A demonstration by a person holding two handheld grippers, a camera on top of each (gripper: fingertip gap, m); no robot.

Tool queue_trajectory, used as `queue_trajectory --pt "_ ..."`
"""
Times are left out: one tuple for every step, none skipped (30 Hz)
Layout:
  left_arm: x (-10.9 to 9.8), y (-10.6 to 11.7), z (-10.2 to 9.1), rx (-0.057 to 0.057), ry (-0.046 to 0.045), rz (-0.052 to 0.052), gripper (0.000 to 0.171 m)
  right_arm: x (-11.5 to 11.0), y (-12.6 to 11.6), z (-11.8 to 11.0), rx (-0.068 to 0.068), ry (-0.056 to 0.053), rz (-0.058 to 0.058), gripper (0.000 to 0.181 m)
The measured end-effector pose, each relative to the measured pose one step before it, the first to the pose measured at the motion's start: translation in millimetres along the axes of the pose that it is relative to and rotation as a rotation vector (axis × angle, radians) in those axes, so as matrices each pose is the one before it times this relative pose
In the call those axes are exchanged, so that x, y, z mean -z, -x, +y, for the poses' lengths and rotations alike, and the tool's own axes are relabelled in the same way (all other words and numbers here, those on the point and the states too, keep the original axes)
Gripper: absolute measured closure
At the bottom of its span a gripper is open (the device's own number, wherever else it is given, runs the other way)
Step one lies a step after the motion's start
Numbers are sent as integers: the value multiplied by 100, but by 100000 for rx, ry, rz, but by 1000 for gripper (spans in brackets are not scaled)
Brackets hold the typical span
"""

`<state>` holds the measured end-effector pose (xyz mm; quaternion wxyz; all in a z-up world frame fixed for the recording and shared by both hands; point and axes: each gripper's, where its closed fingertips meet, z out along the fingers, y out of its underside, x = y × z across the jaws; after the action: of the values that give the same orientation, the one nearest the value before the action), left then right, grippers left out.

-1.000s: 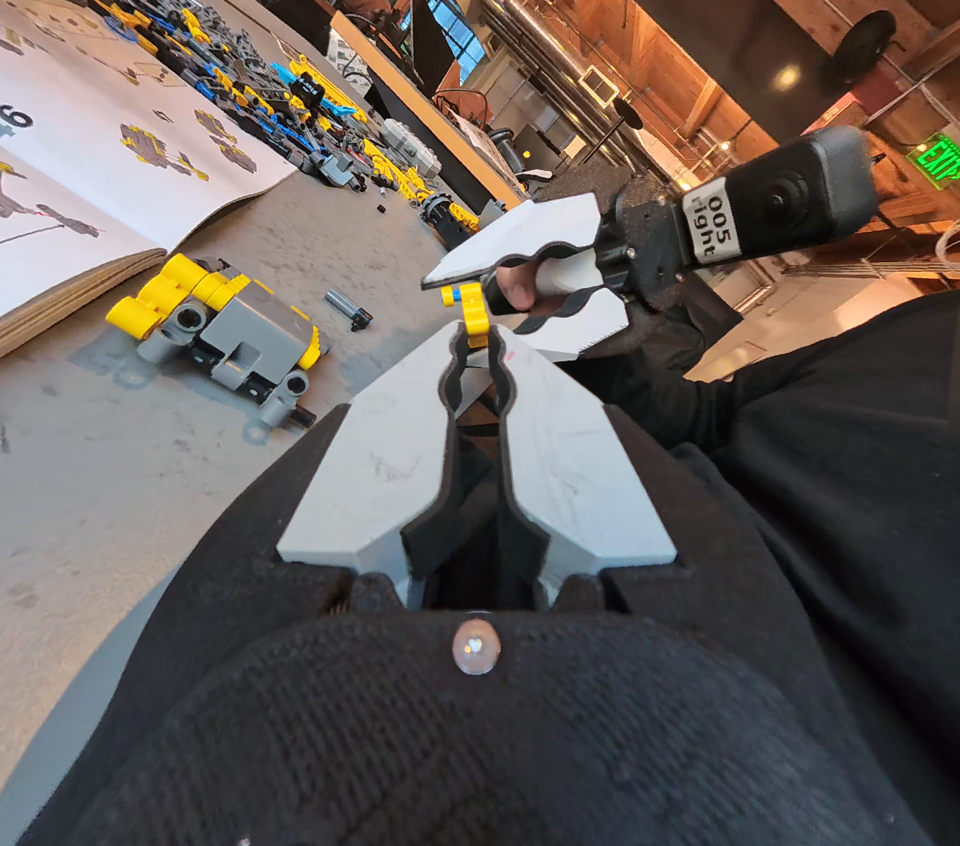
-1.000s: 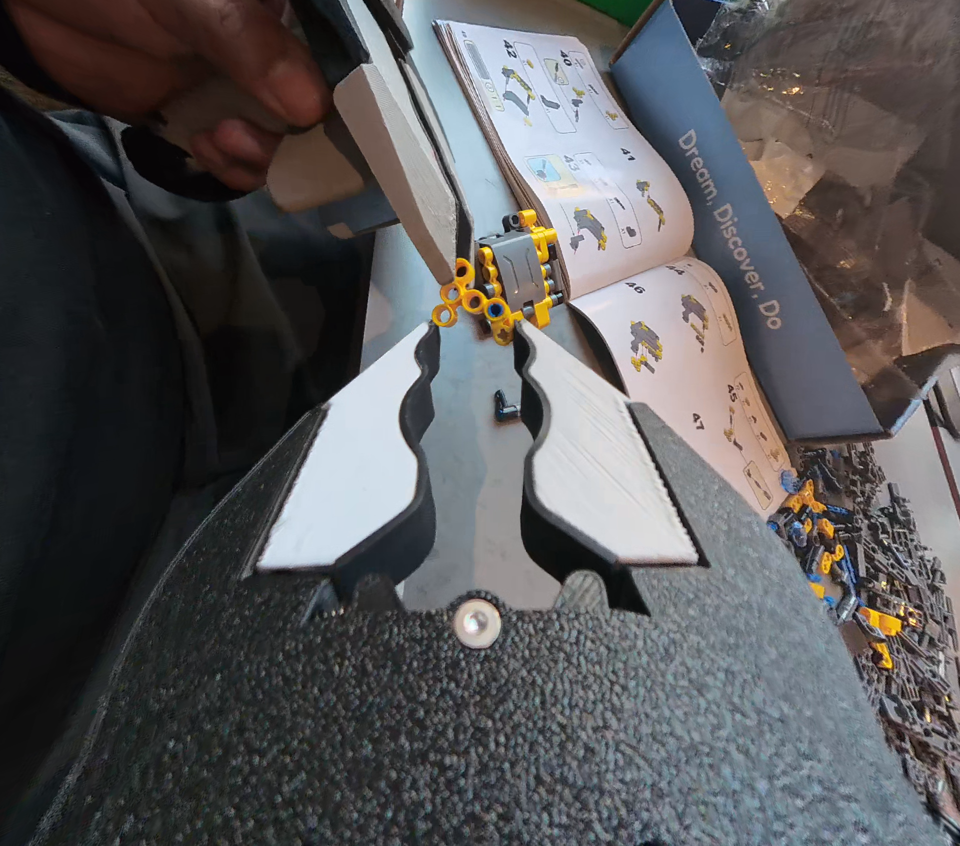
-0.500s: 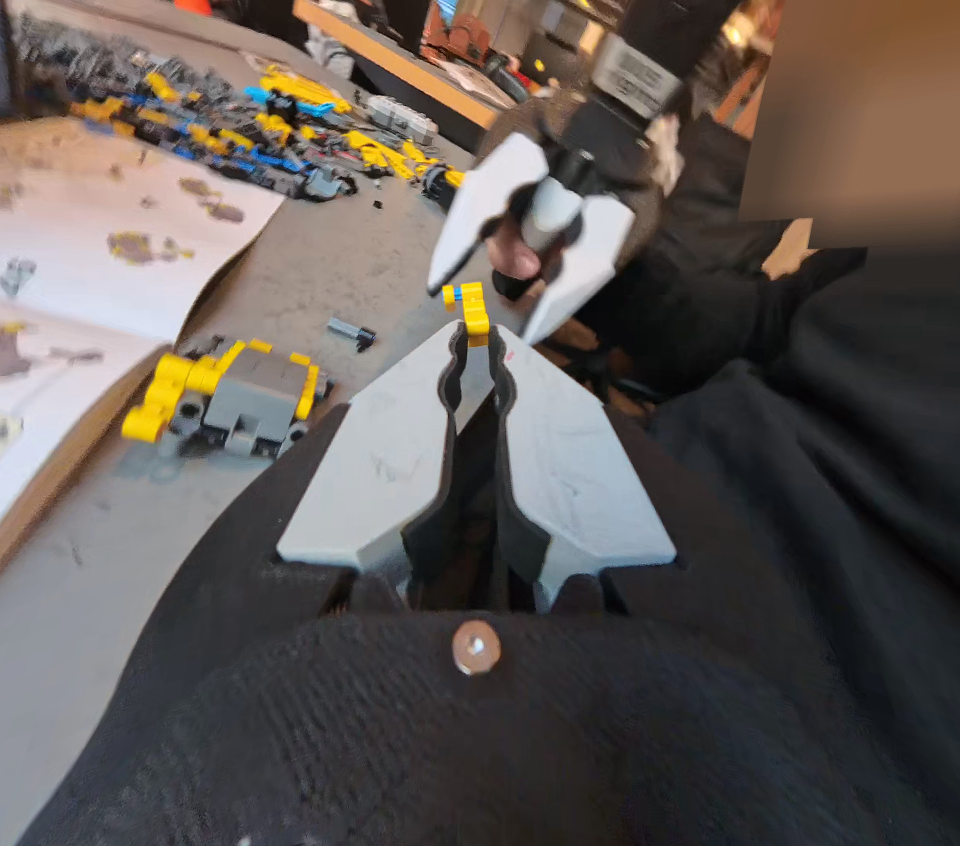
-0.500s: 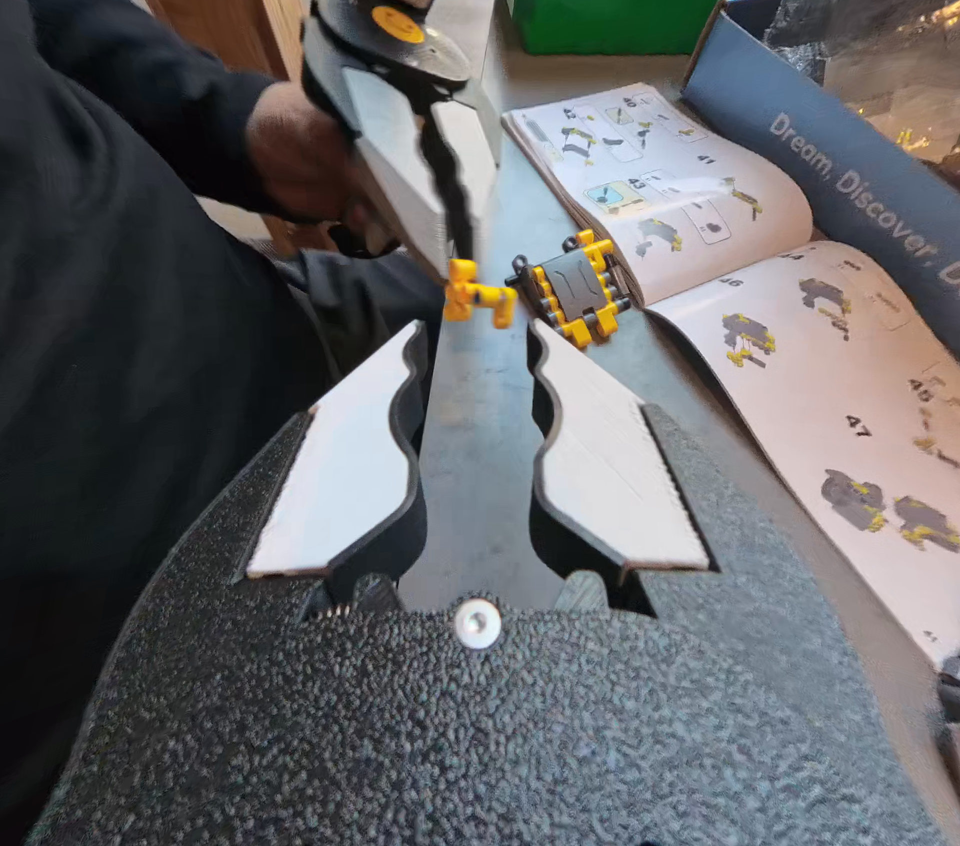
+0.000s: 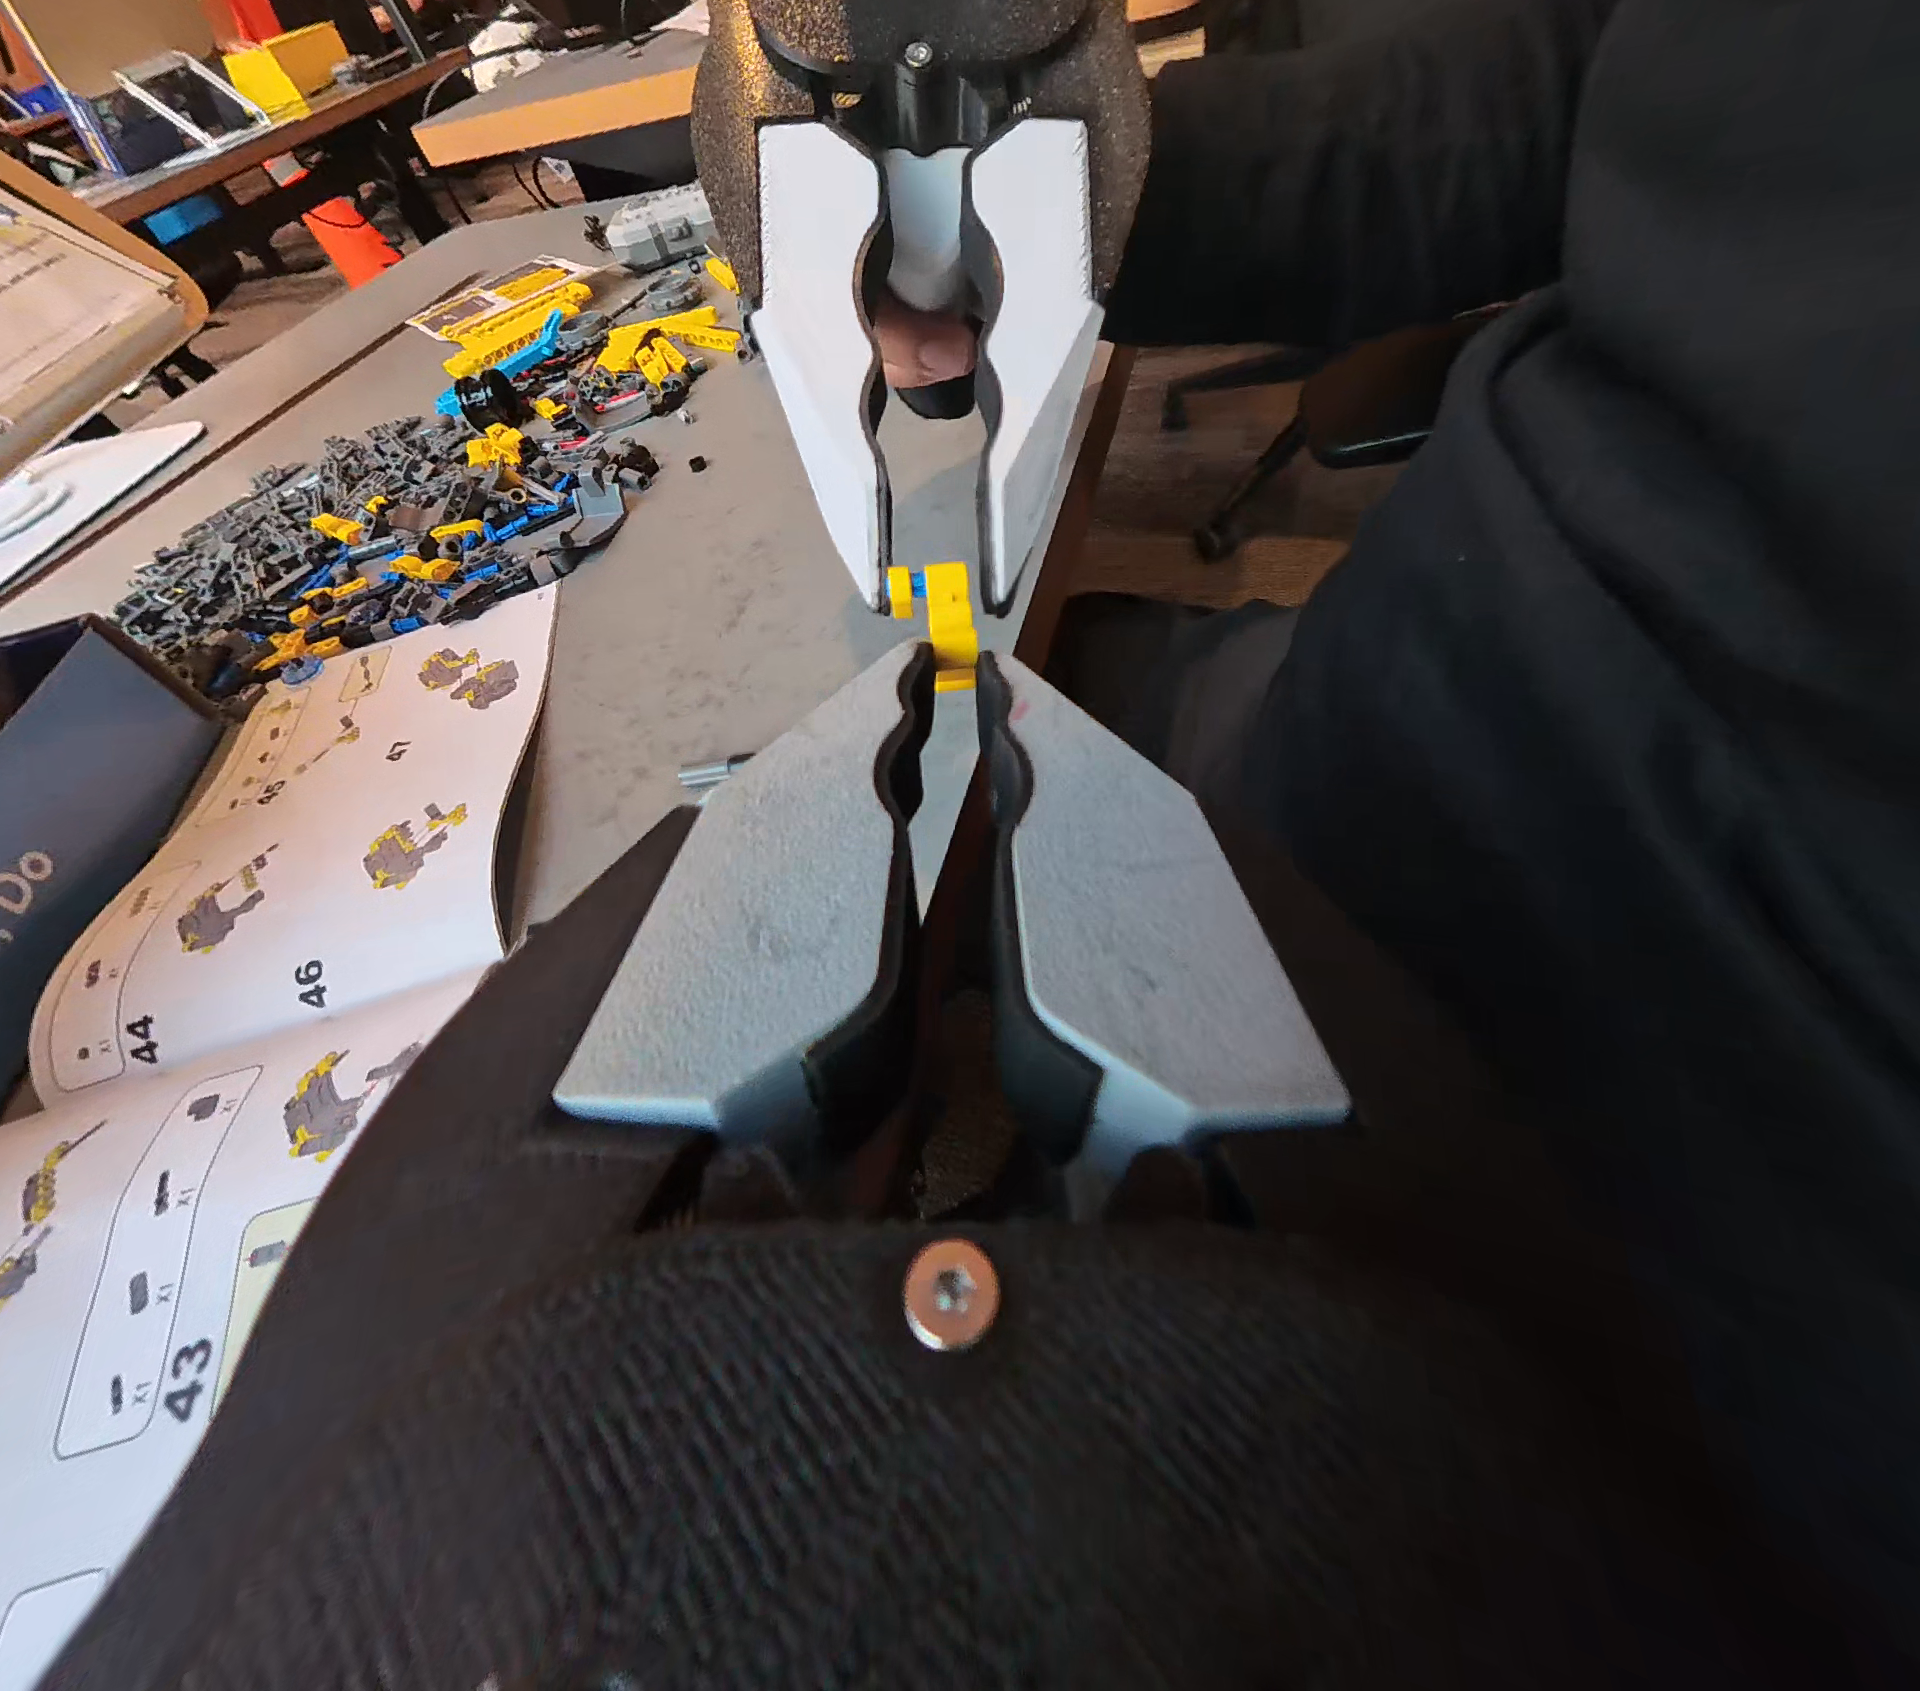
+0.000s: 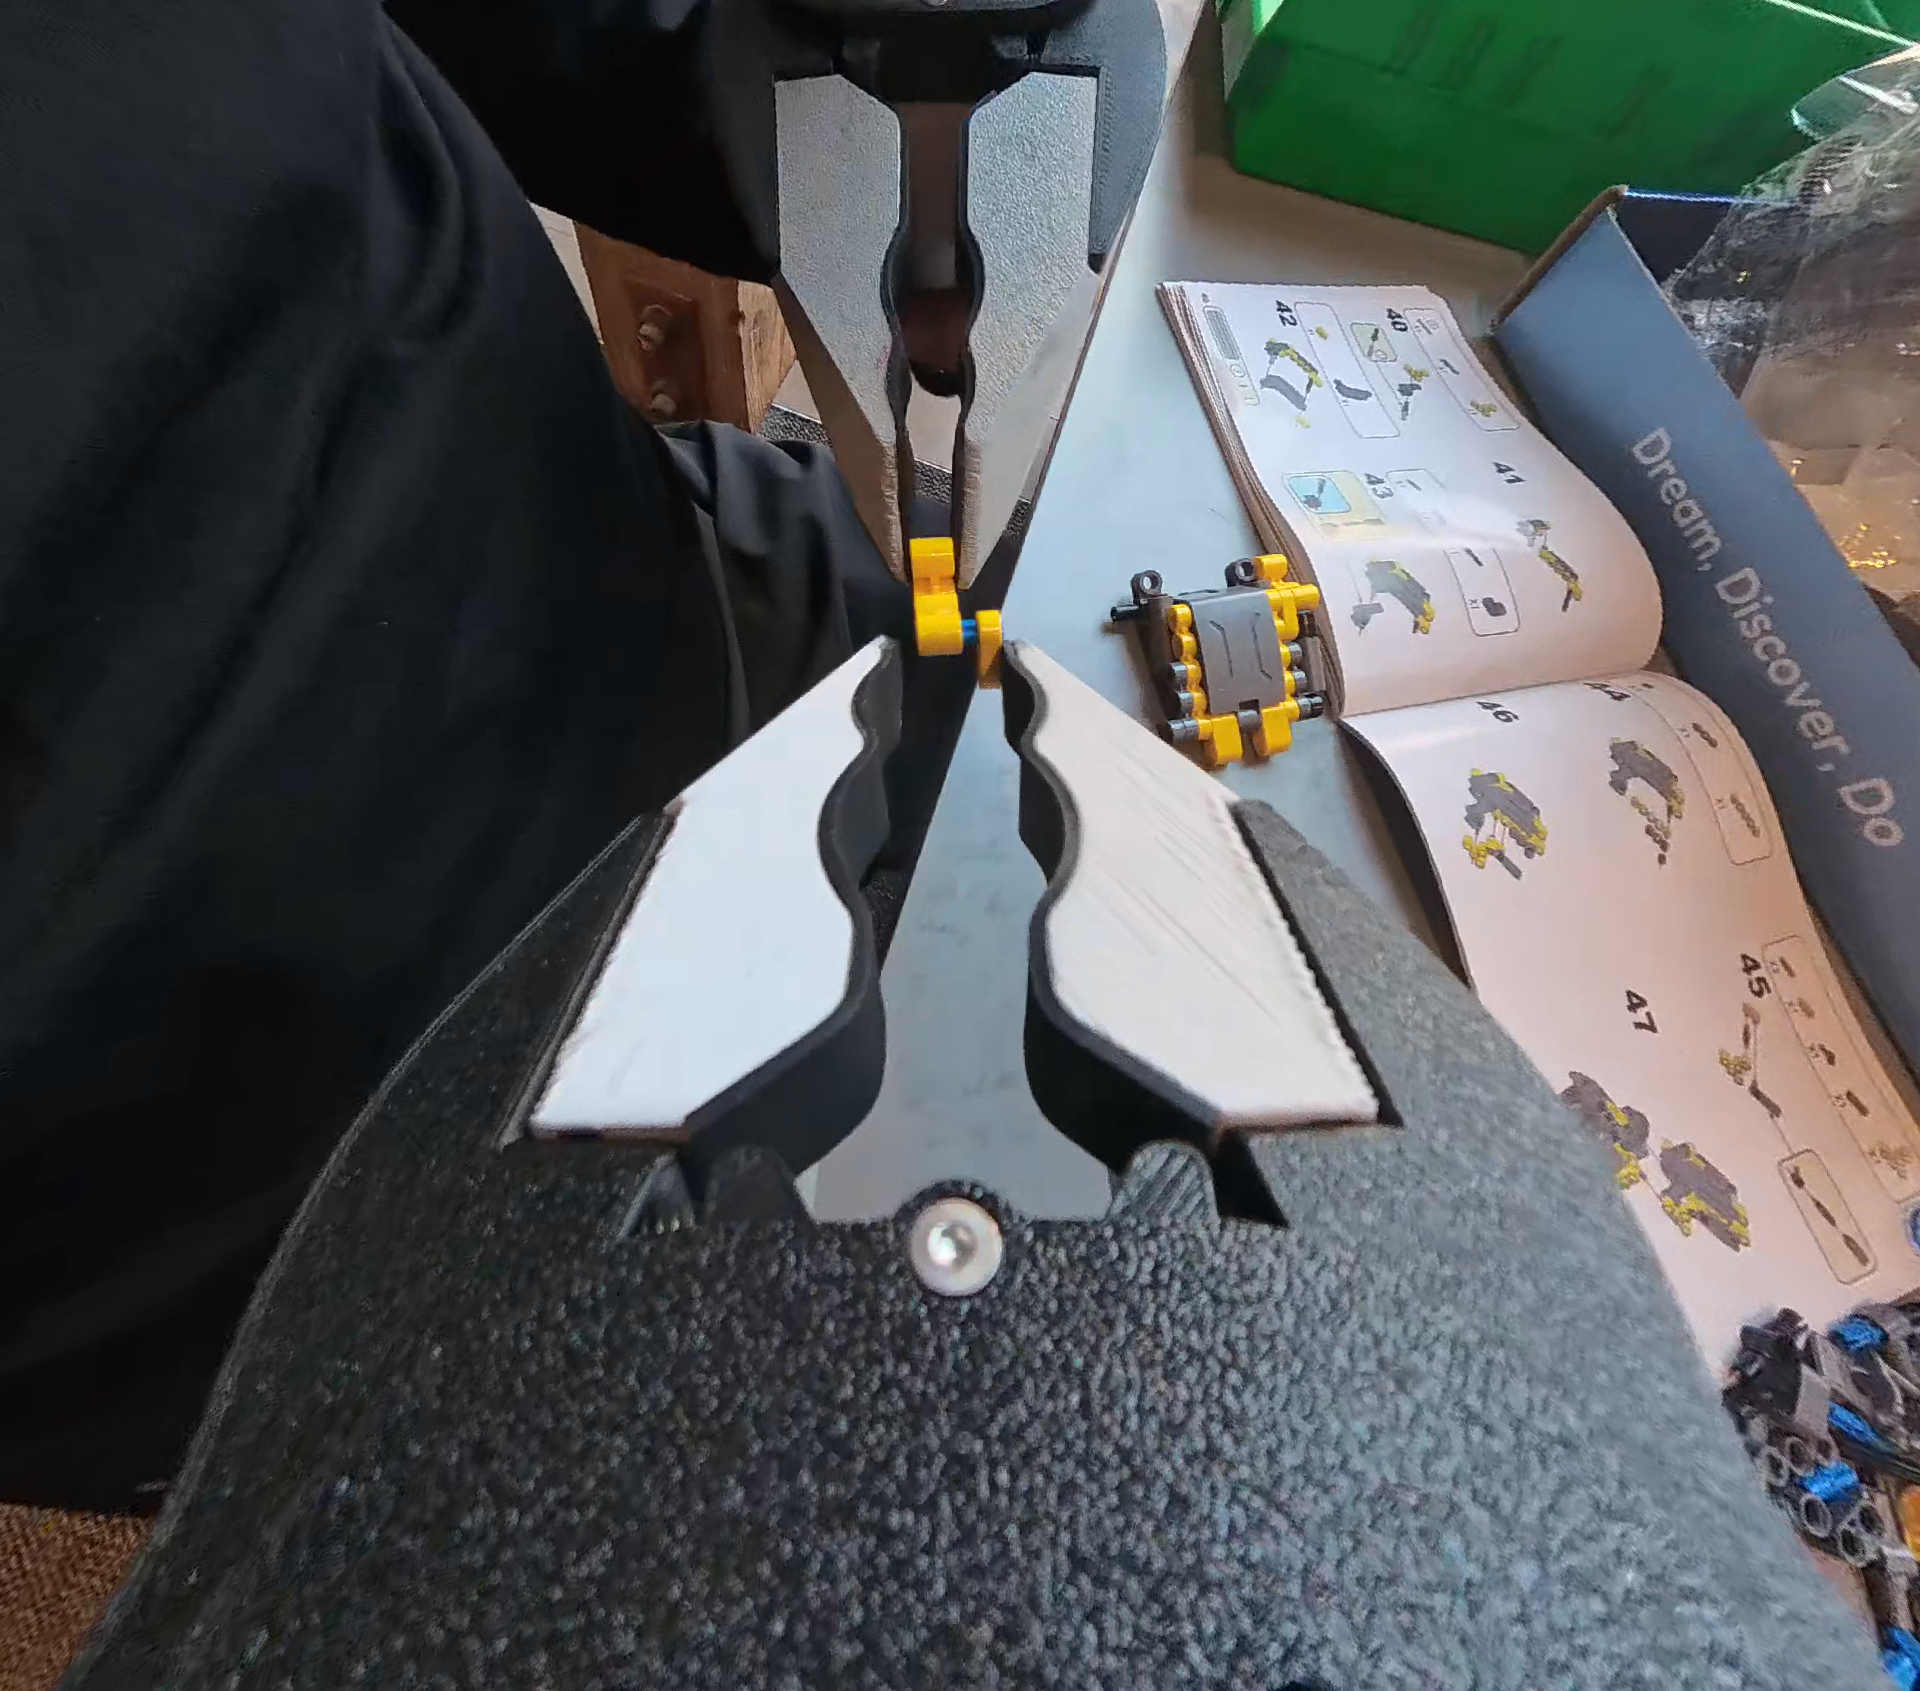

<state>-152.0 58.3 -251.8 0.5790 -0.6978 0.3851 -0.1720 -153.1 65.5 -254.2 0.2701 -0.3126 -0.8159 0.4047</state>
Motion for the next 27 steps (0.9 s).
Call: queue_trajectory --pt "-6 -108 -53 -768 -114 283 166 30 79 -69 -530 -407 -269 164" --pt "-25 -117 20 -991 268 177 166 -9 109 -76 -586 -314 -375 164" --pt "-13 -94 65 -1298 734 -162 166 -39 66 -89 -294 -349 -86 165" --pt "-21 -121 28 -1414 578 7 166 -78 93 -103 -47 -403 -120 166" --pt "-34 -130 17 -1125 537 249 167 -109 98 -100 108 -276 -104 166" --pt "-24 -53 66 -699 917 -137 166 -121 4 17 121 444 323 166" --pt "33 166 133 -347 1063 -1296 166 -128 -156 124 65 887 1119 166" --pt "79 200 52 -439 125 -1439 166 -96 -182 55 -53 366 1051 166" --pt "102 72 -68 -292 -719 -517 167 -16 -99 -99 -83 -530 444 166" --pt "96 98 -81 -647 -588 -827 167 21 -118 -108 -354 -770 211 166" --pt "59 12 -43 -1259 -52 -418 167 25 -192 -12 -1040 -334 164 159" --pt "34 -135 -68 -622 -227 628 167 -8 -211 144 -1305 651 59 151" --pt "23 -52 -147 254 -709 161 167 -21 -24 211 -521 1176 -589 153" --pt "3 35 -89 132 -467 -359 167 8 145 26 779 299 -707 158" --pt "-14 44 -4 -246 -130 -332 167 10 153 -146 1572 -414 21 162" --pt "0 48 20 -128 -78 -347 167 10 114 -137 1471 -152 338 165" --pt "-3 -6 42 80 140 106 167 15 56 -71 830 197 383 166" --pt "-16 -5 -11 -38 -364 -87 167 26 -3 -18 192 275 274 166" --pt "-29 7 0 -107 -321 -161 167 21 -7 4 -148 144 93 166" --pt "-32 -5 7 -191 -121 -143 167 13 2 28 -155 88 73 166" --pt "-34 14 9 -412 141 -306 167 7 -20 31 -127 11 177 166" --pt "-7 38 3 -624 49 -646 167 1 -37 4 -482 -366 111 166" --pt "11 23 -24 -552 -65 -489 167 3 -36 4 -1250 -655 -382 166" --pt "11 -17 -22 -420 73 -120 167 -9 6 28 -1946 -621 -1080 164" --pt "-24 -86 -2 -261 200 379 167 -20 9 69 -1986 -313 -1148 162" --pt "-30 -48 -8 -136 61 63 167 -4 44 77 -1028 98 -830 162" --pt "-34 -3 3 -152 -18 -250 167 -3 93 10 474 22 -232 165"
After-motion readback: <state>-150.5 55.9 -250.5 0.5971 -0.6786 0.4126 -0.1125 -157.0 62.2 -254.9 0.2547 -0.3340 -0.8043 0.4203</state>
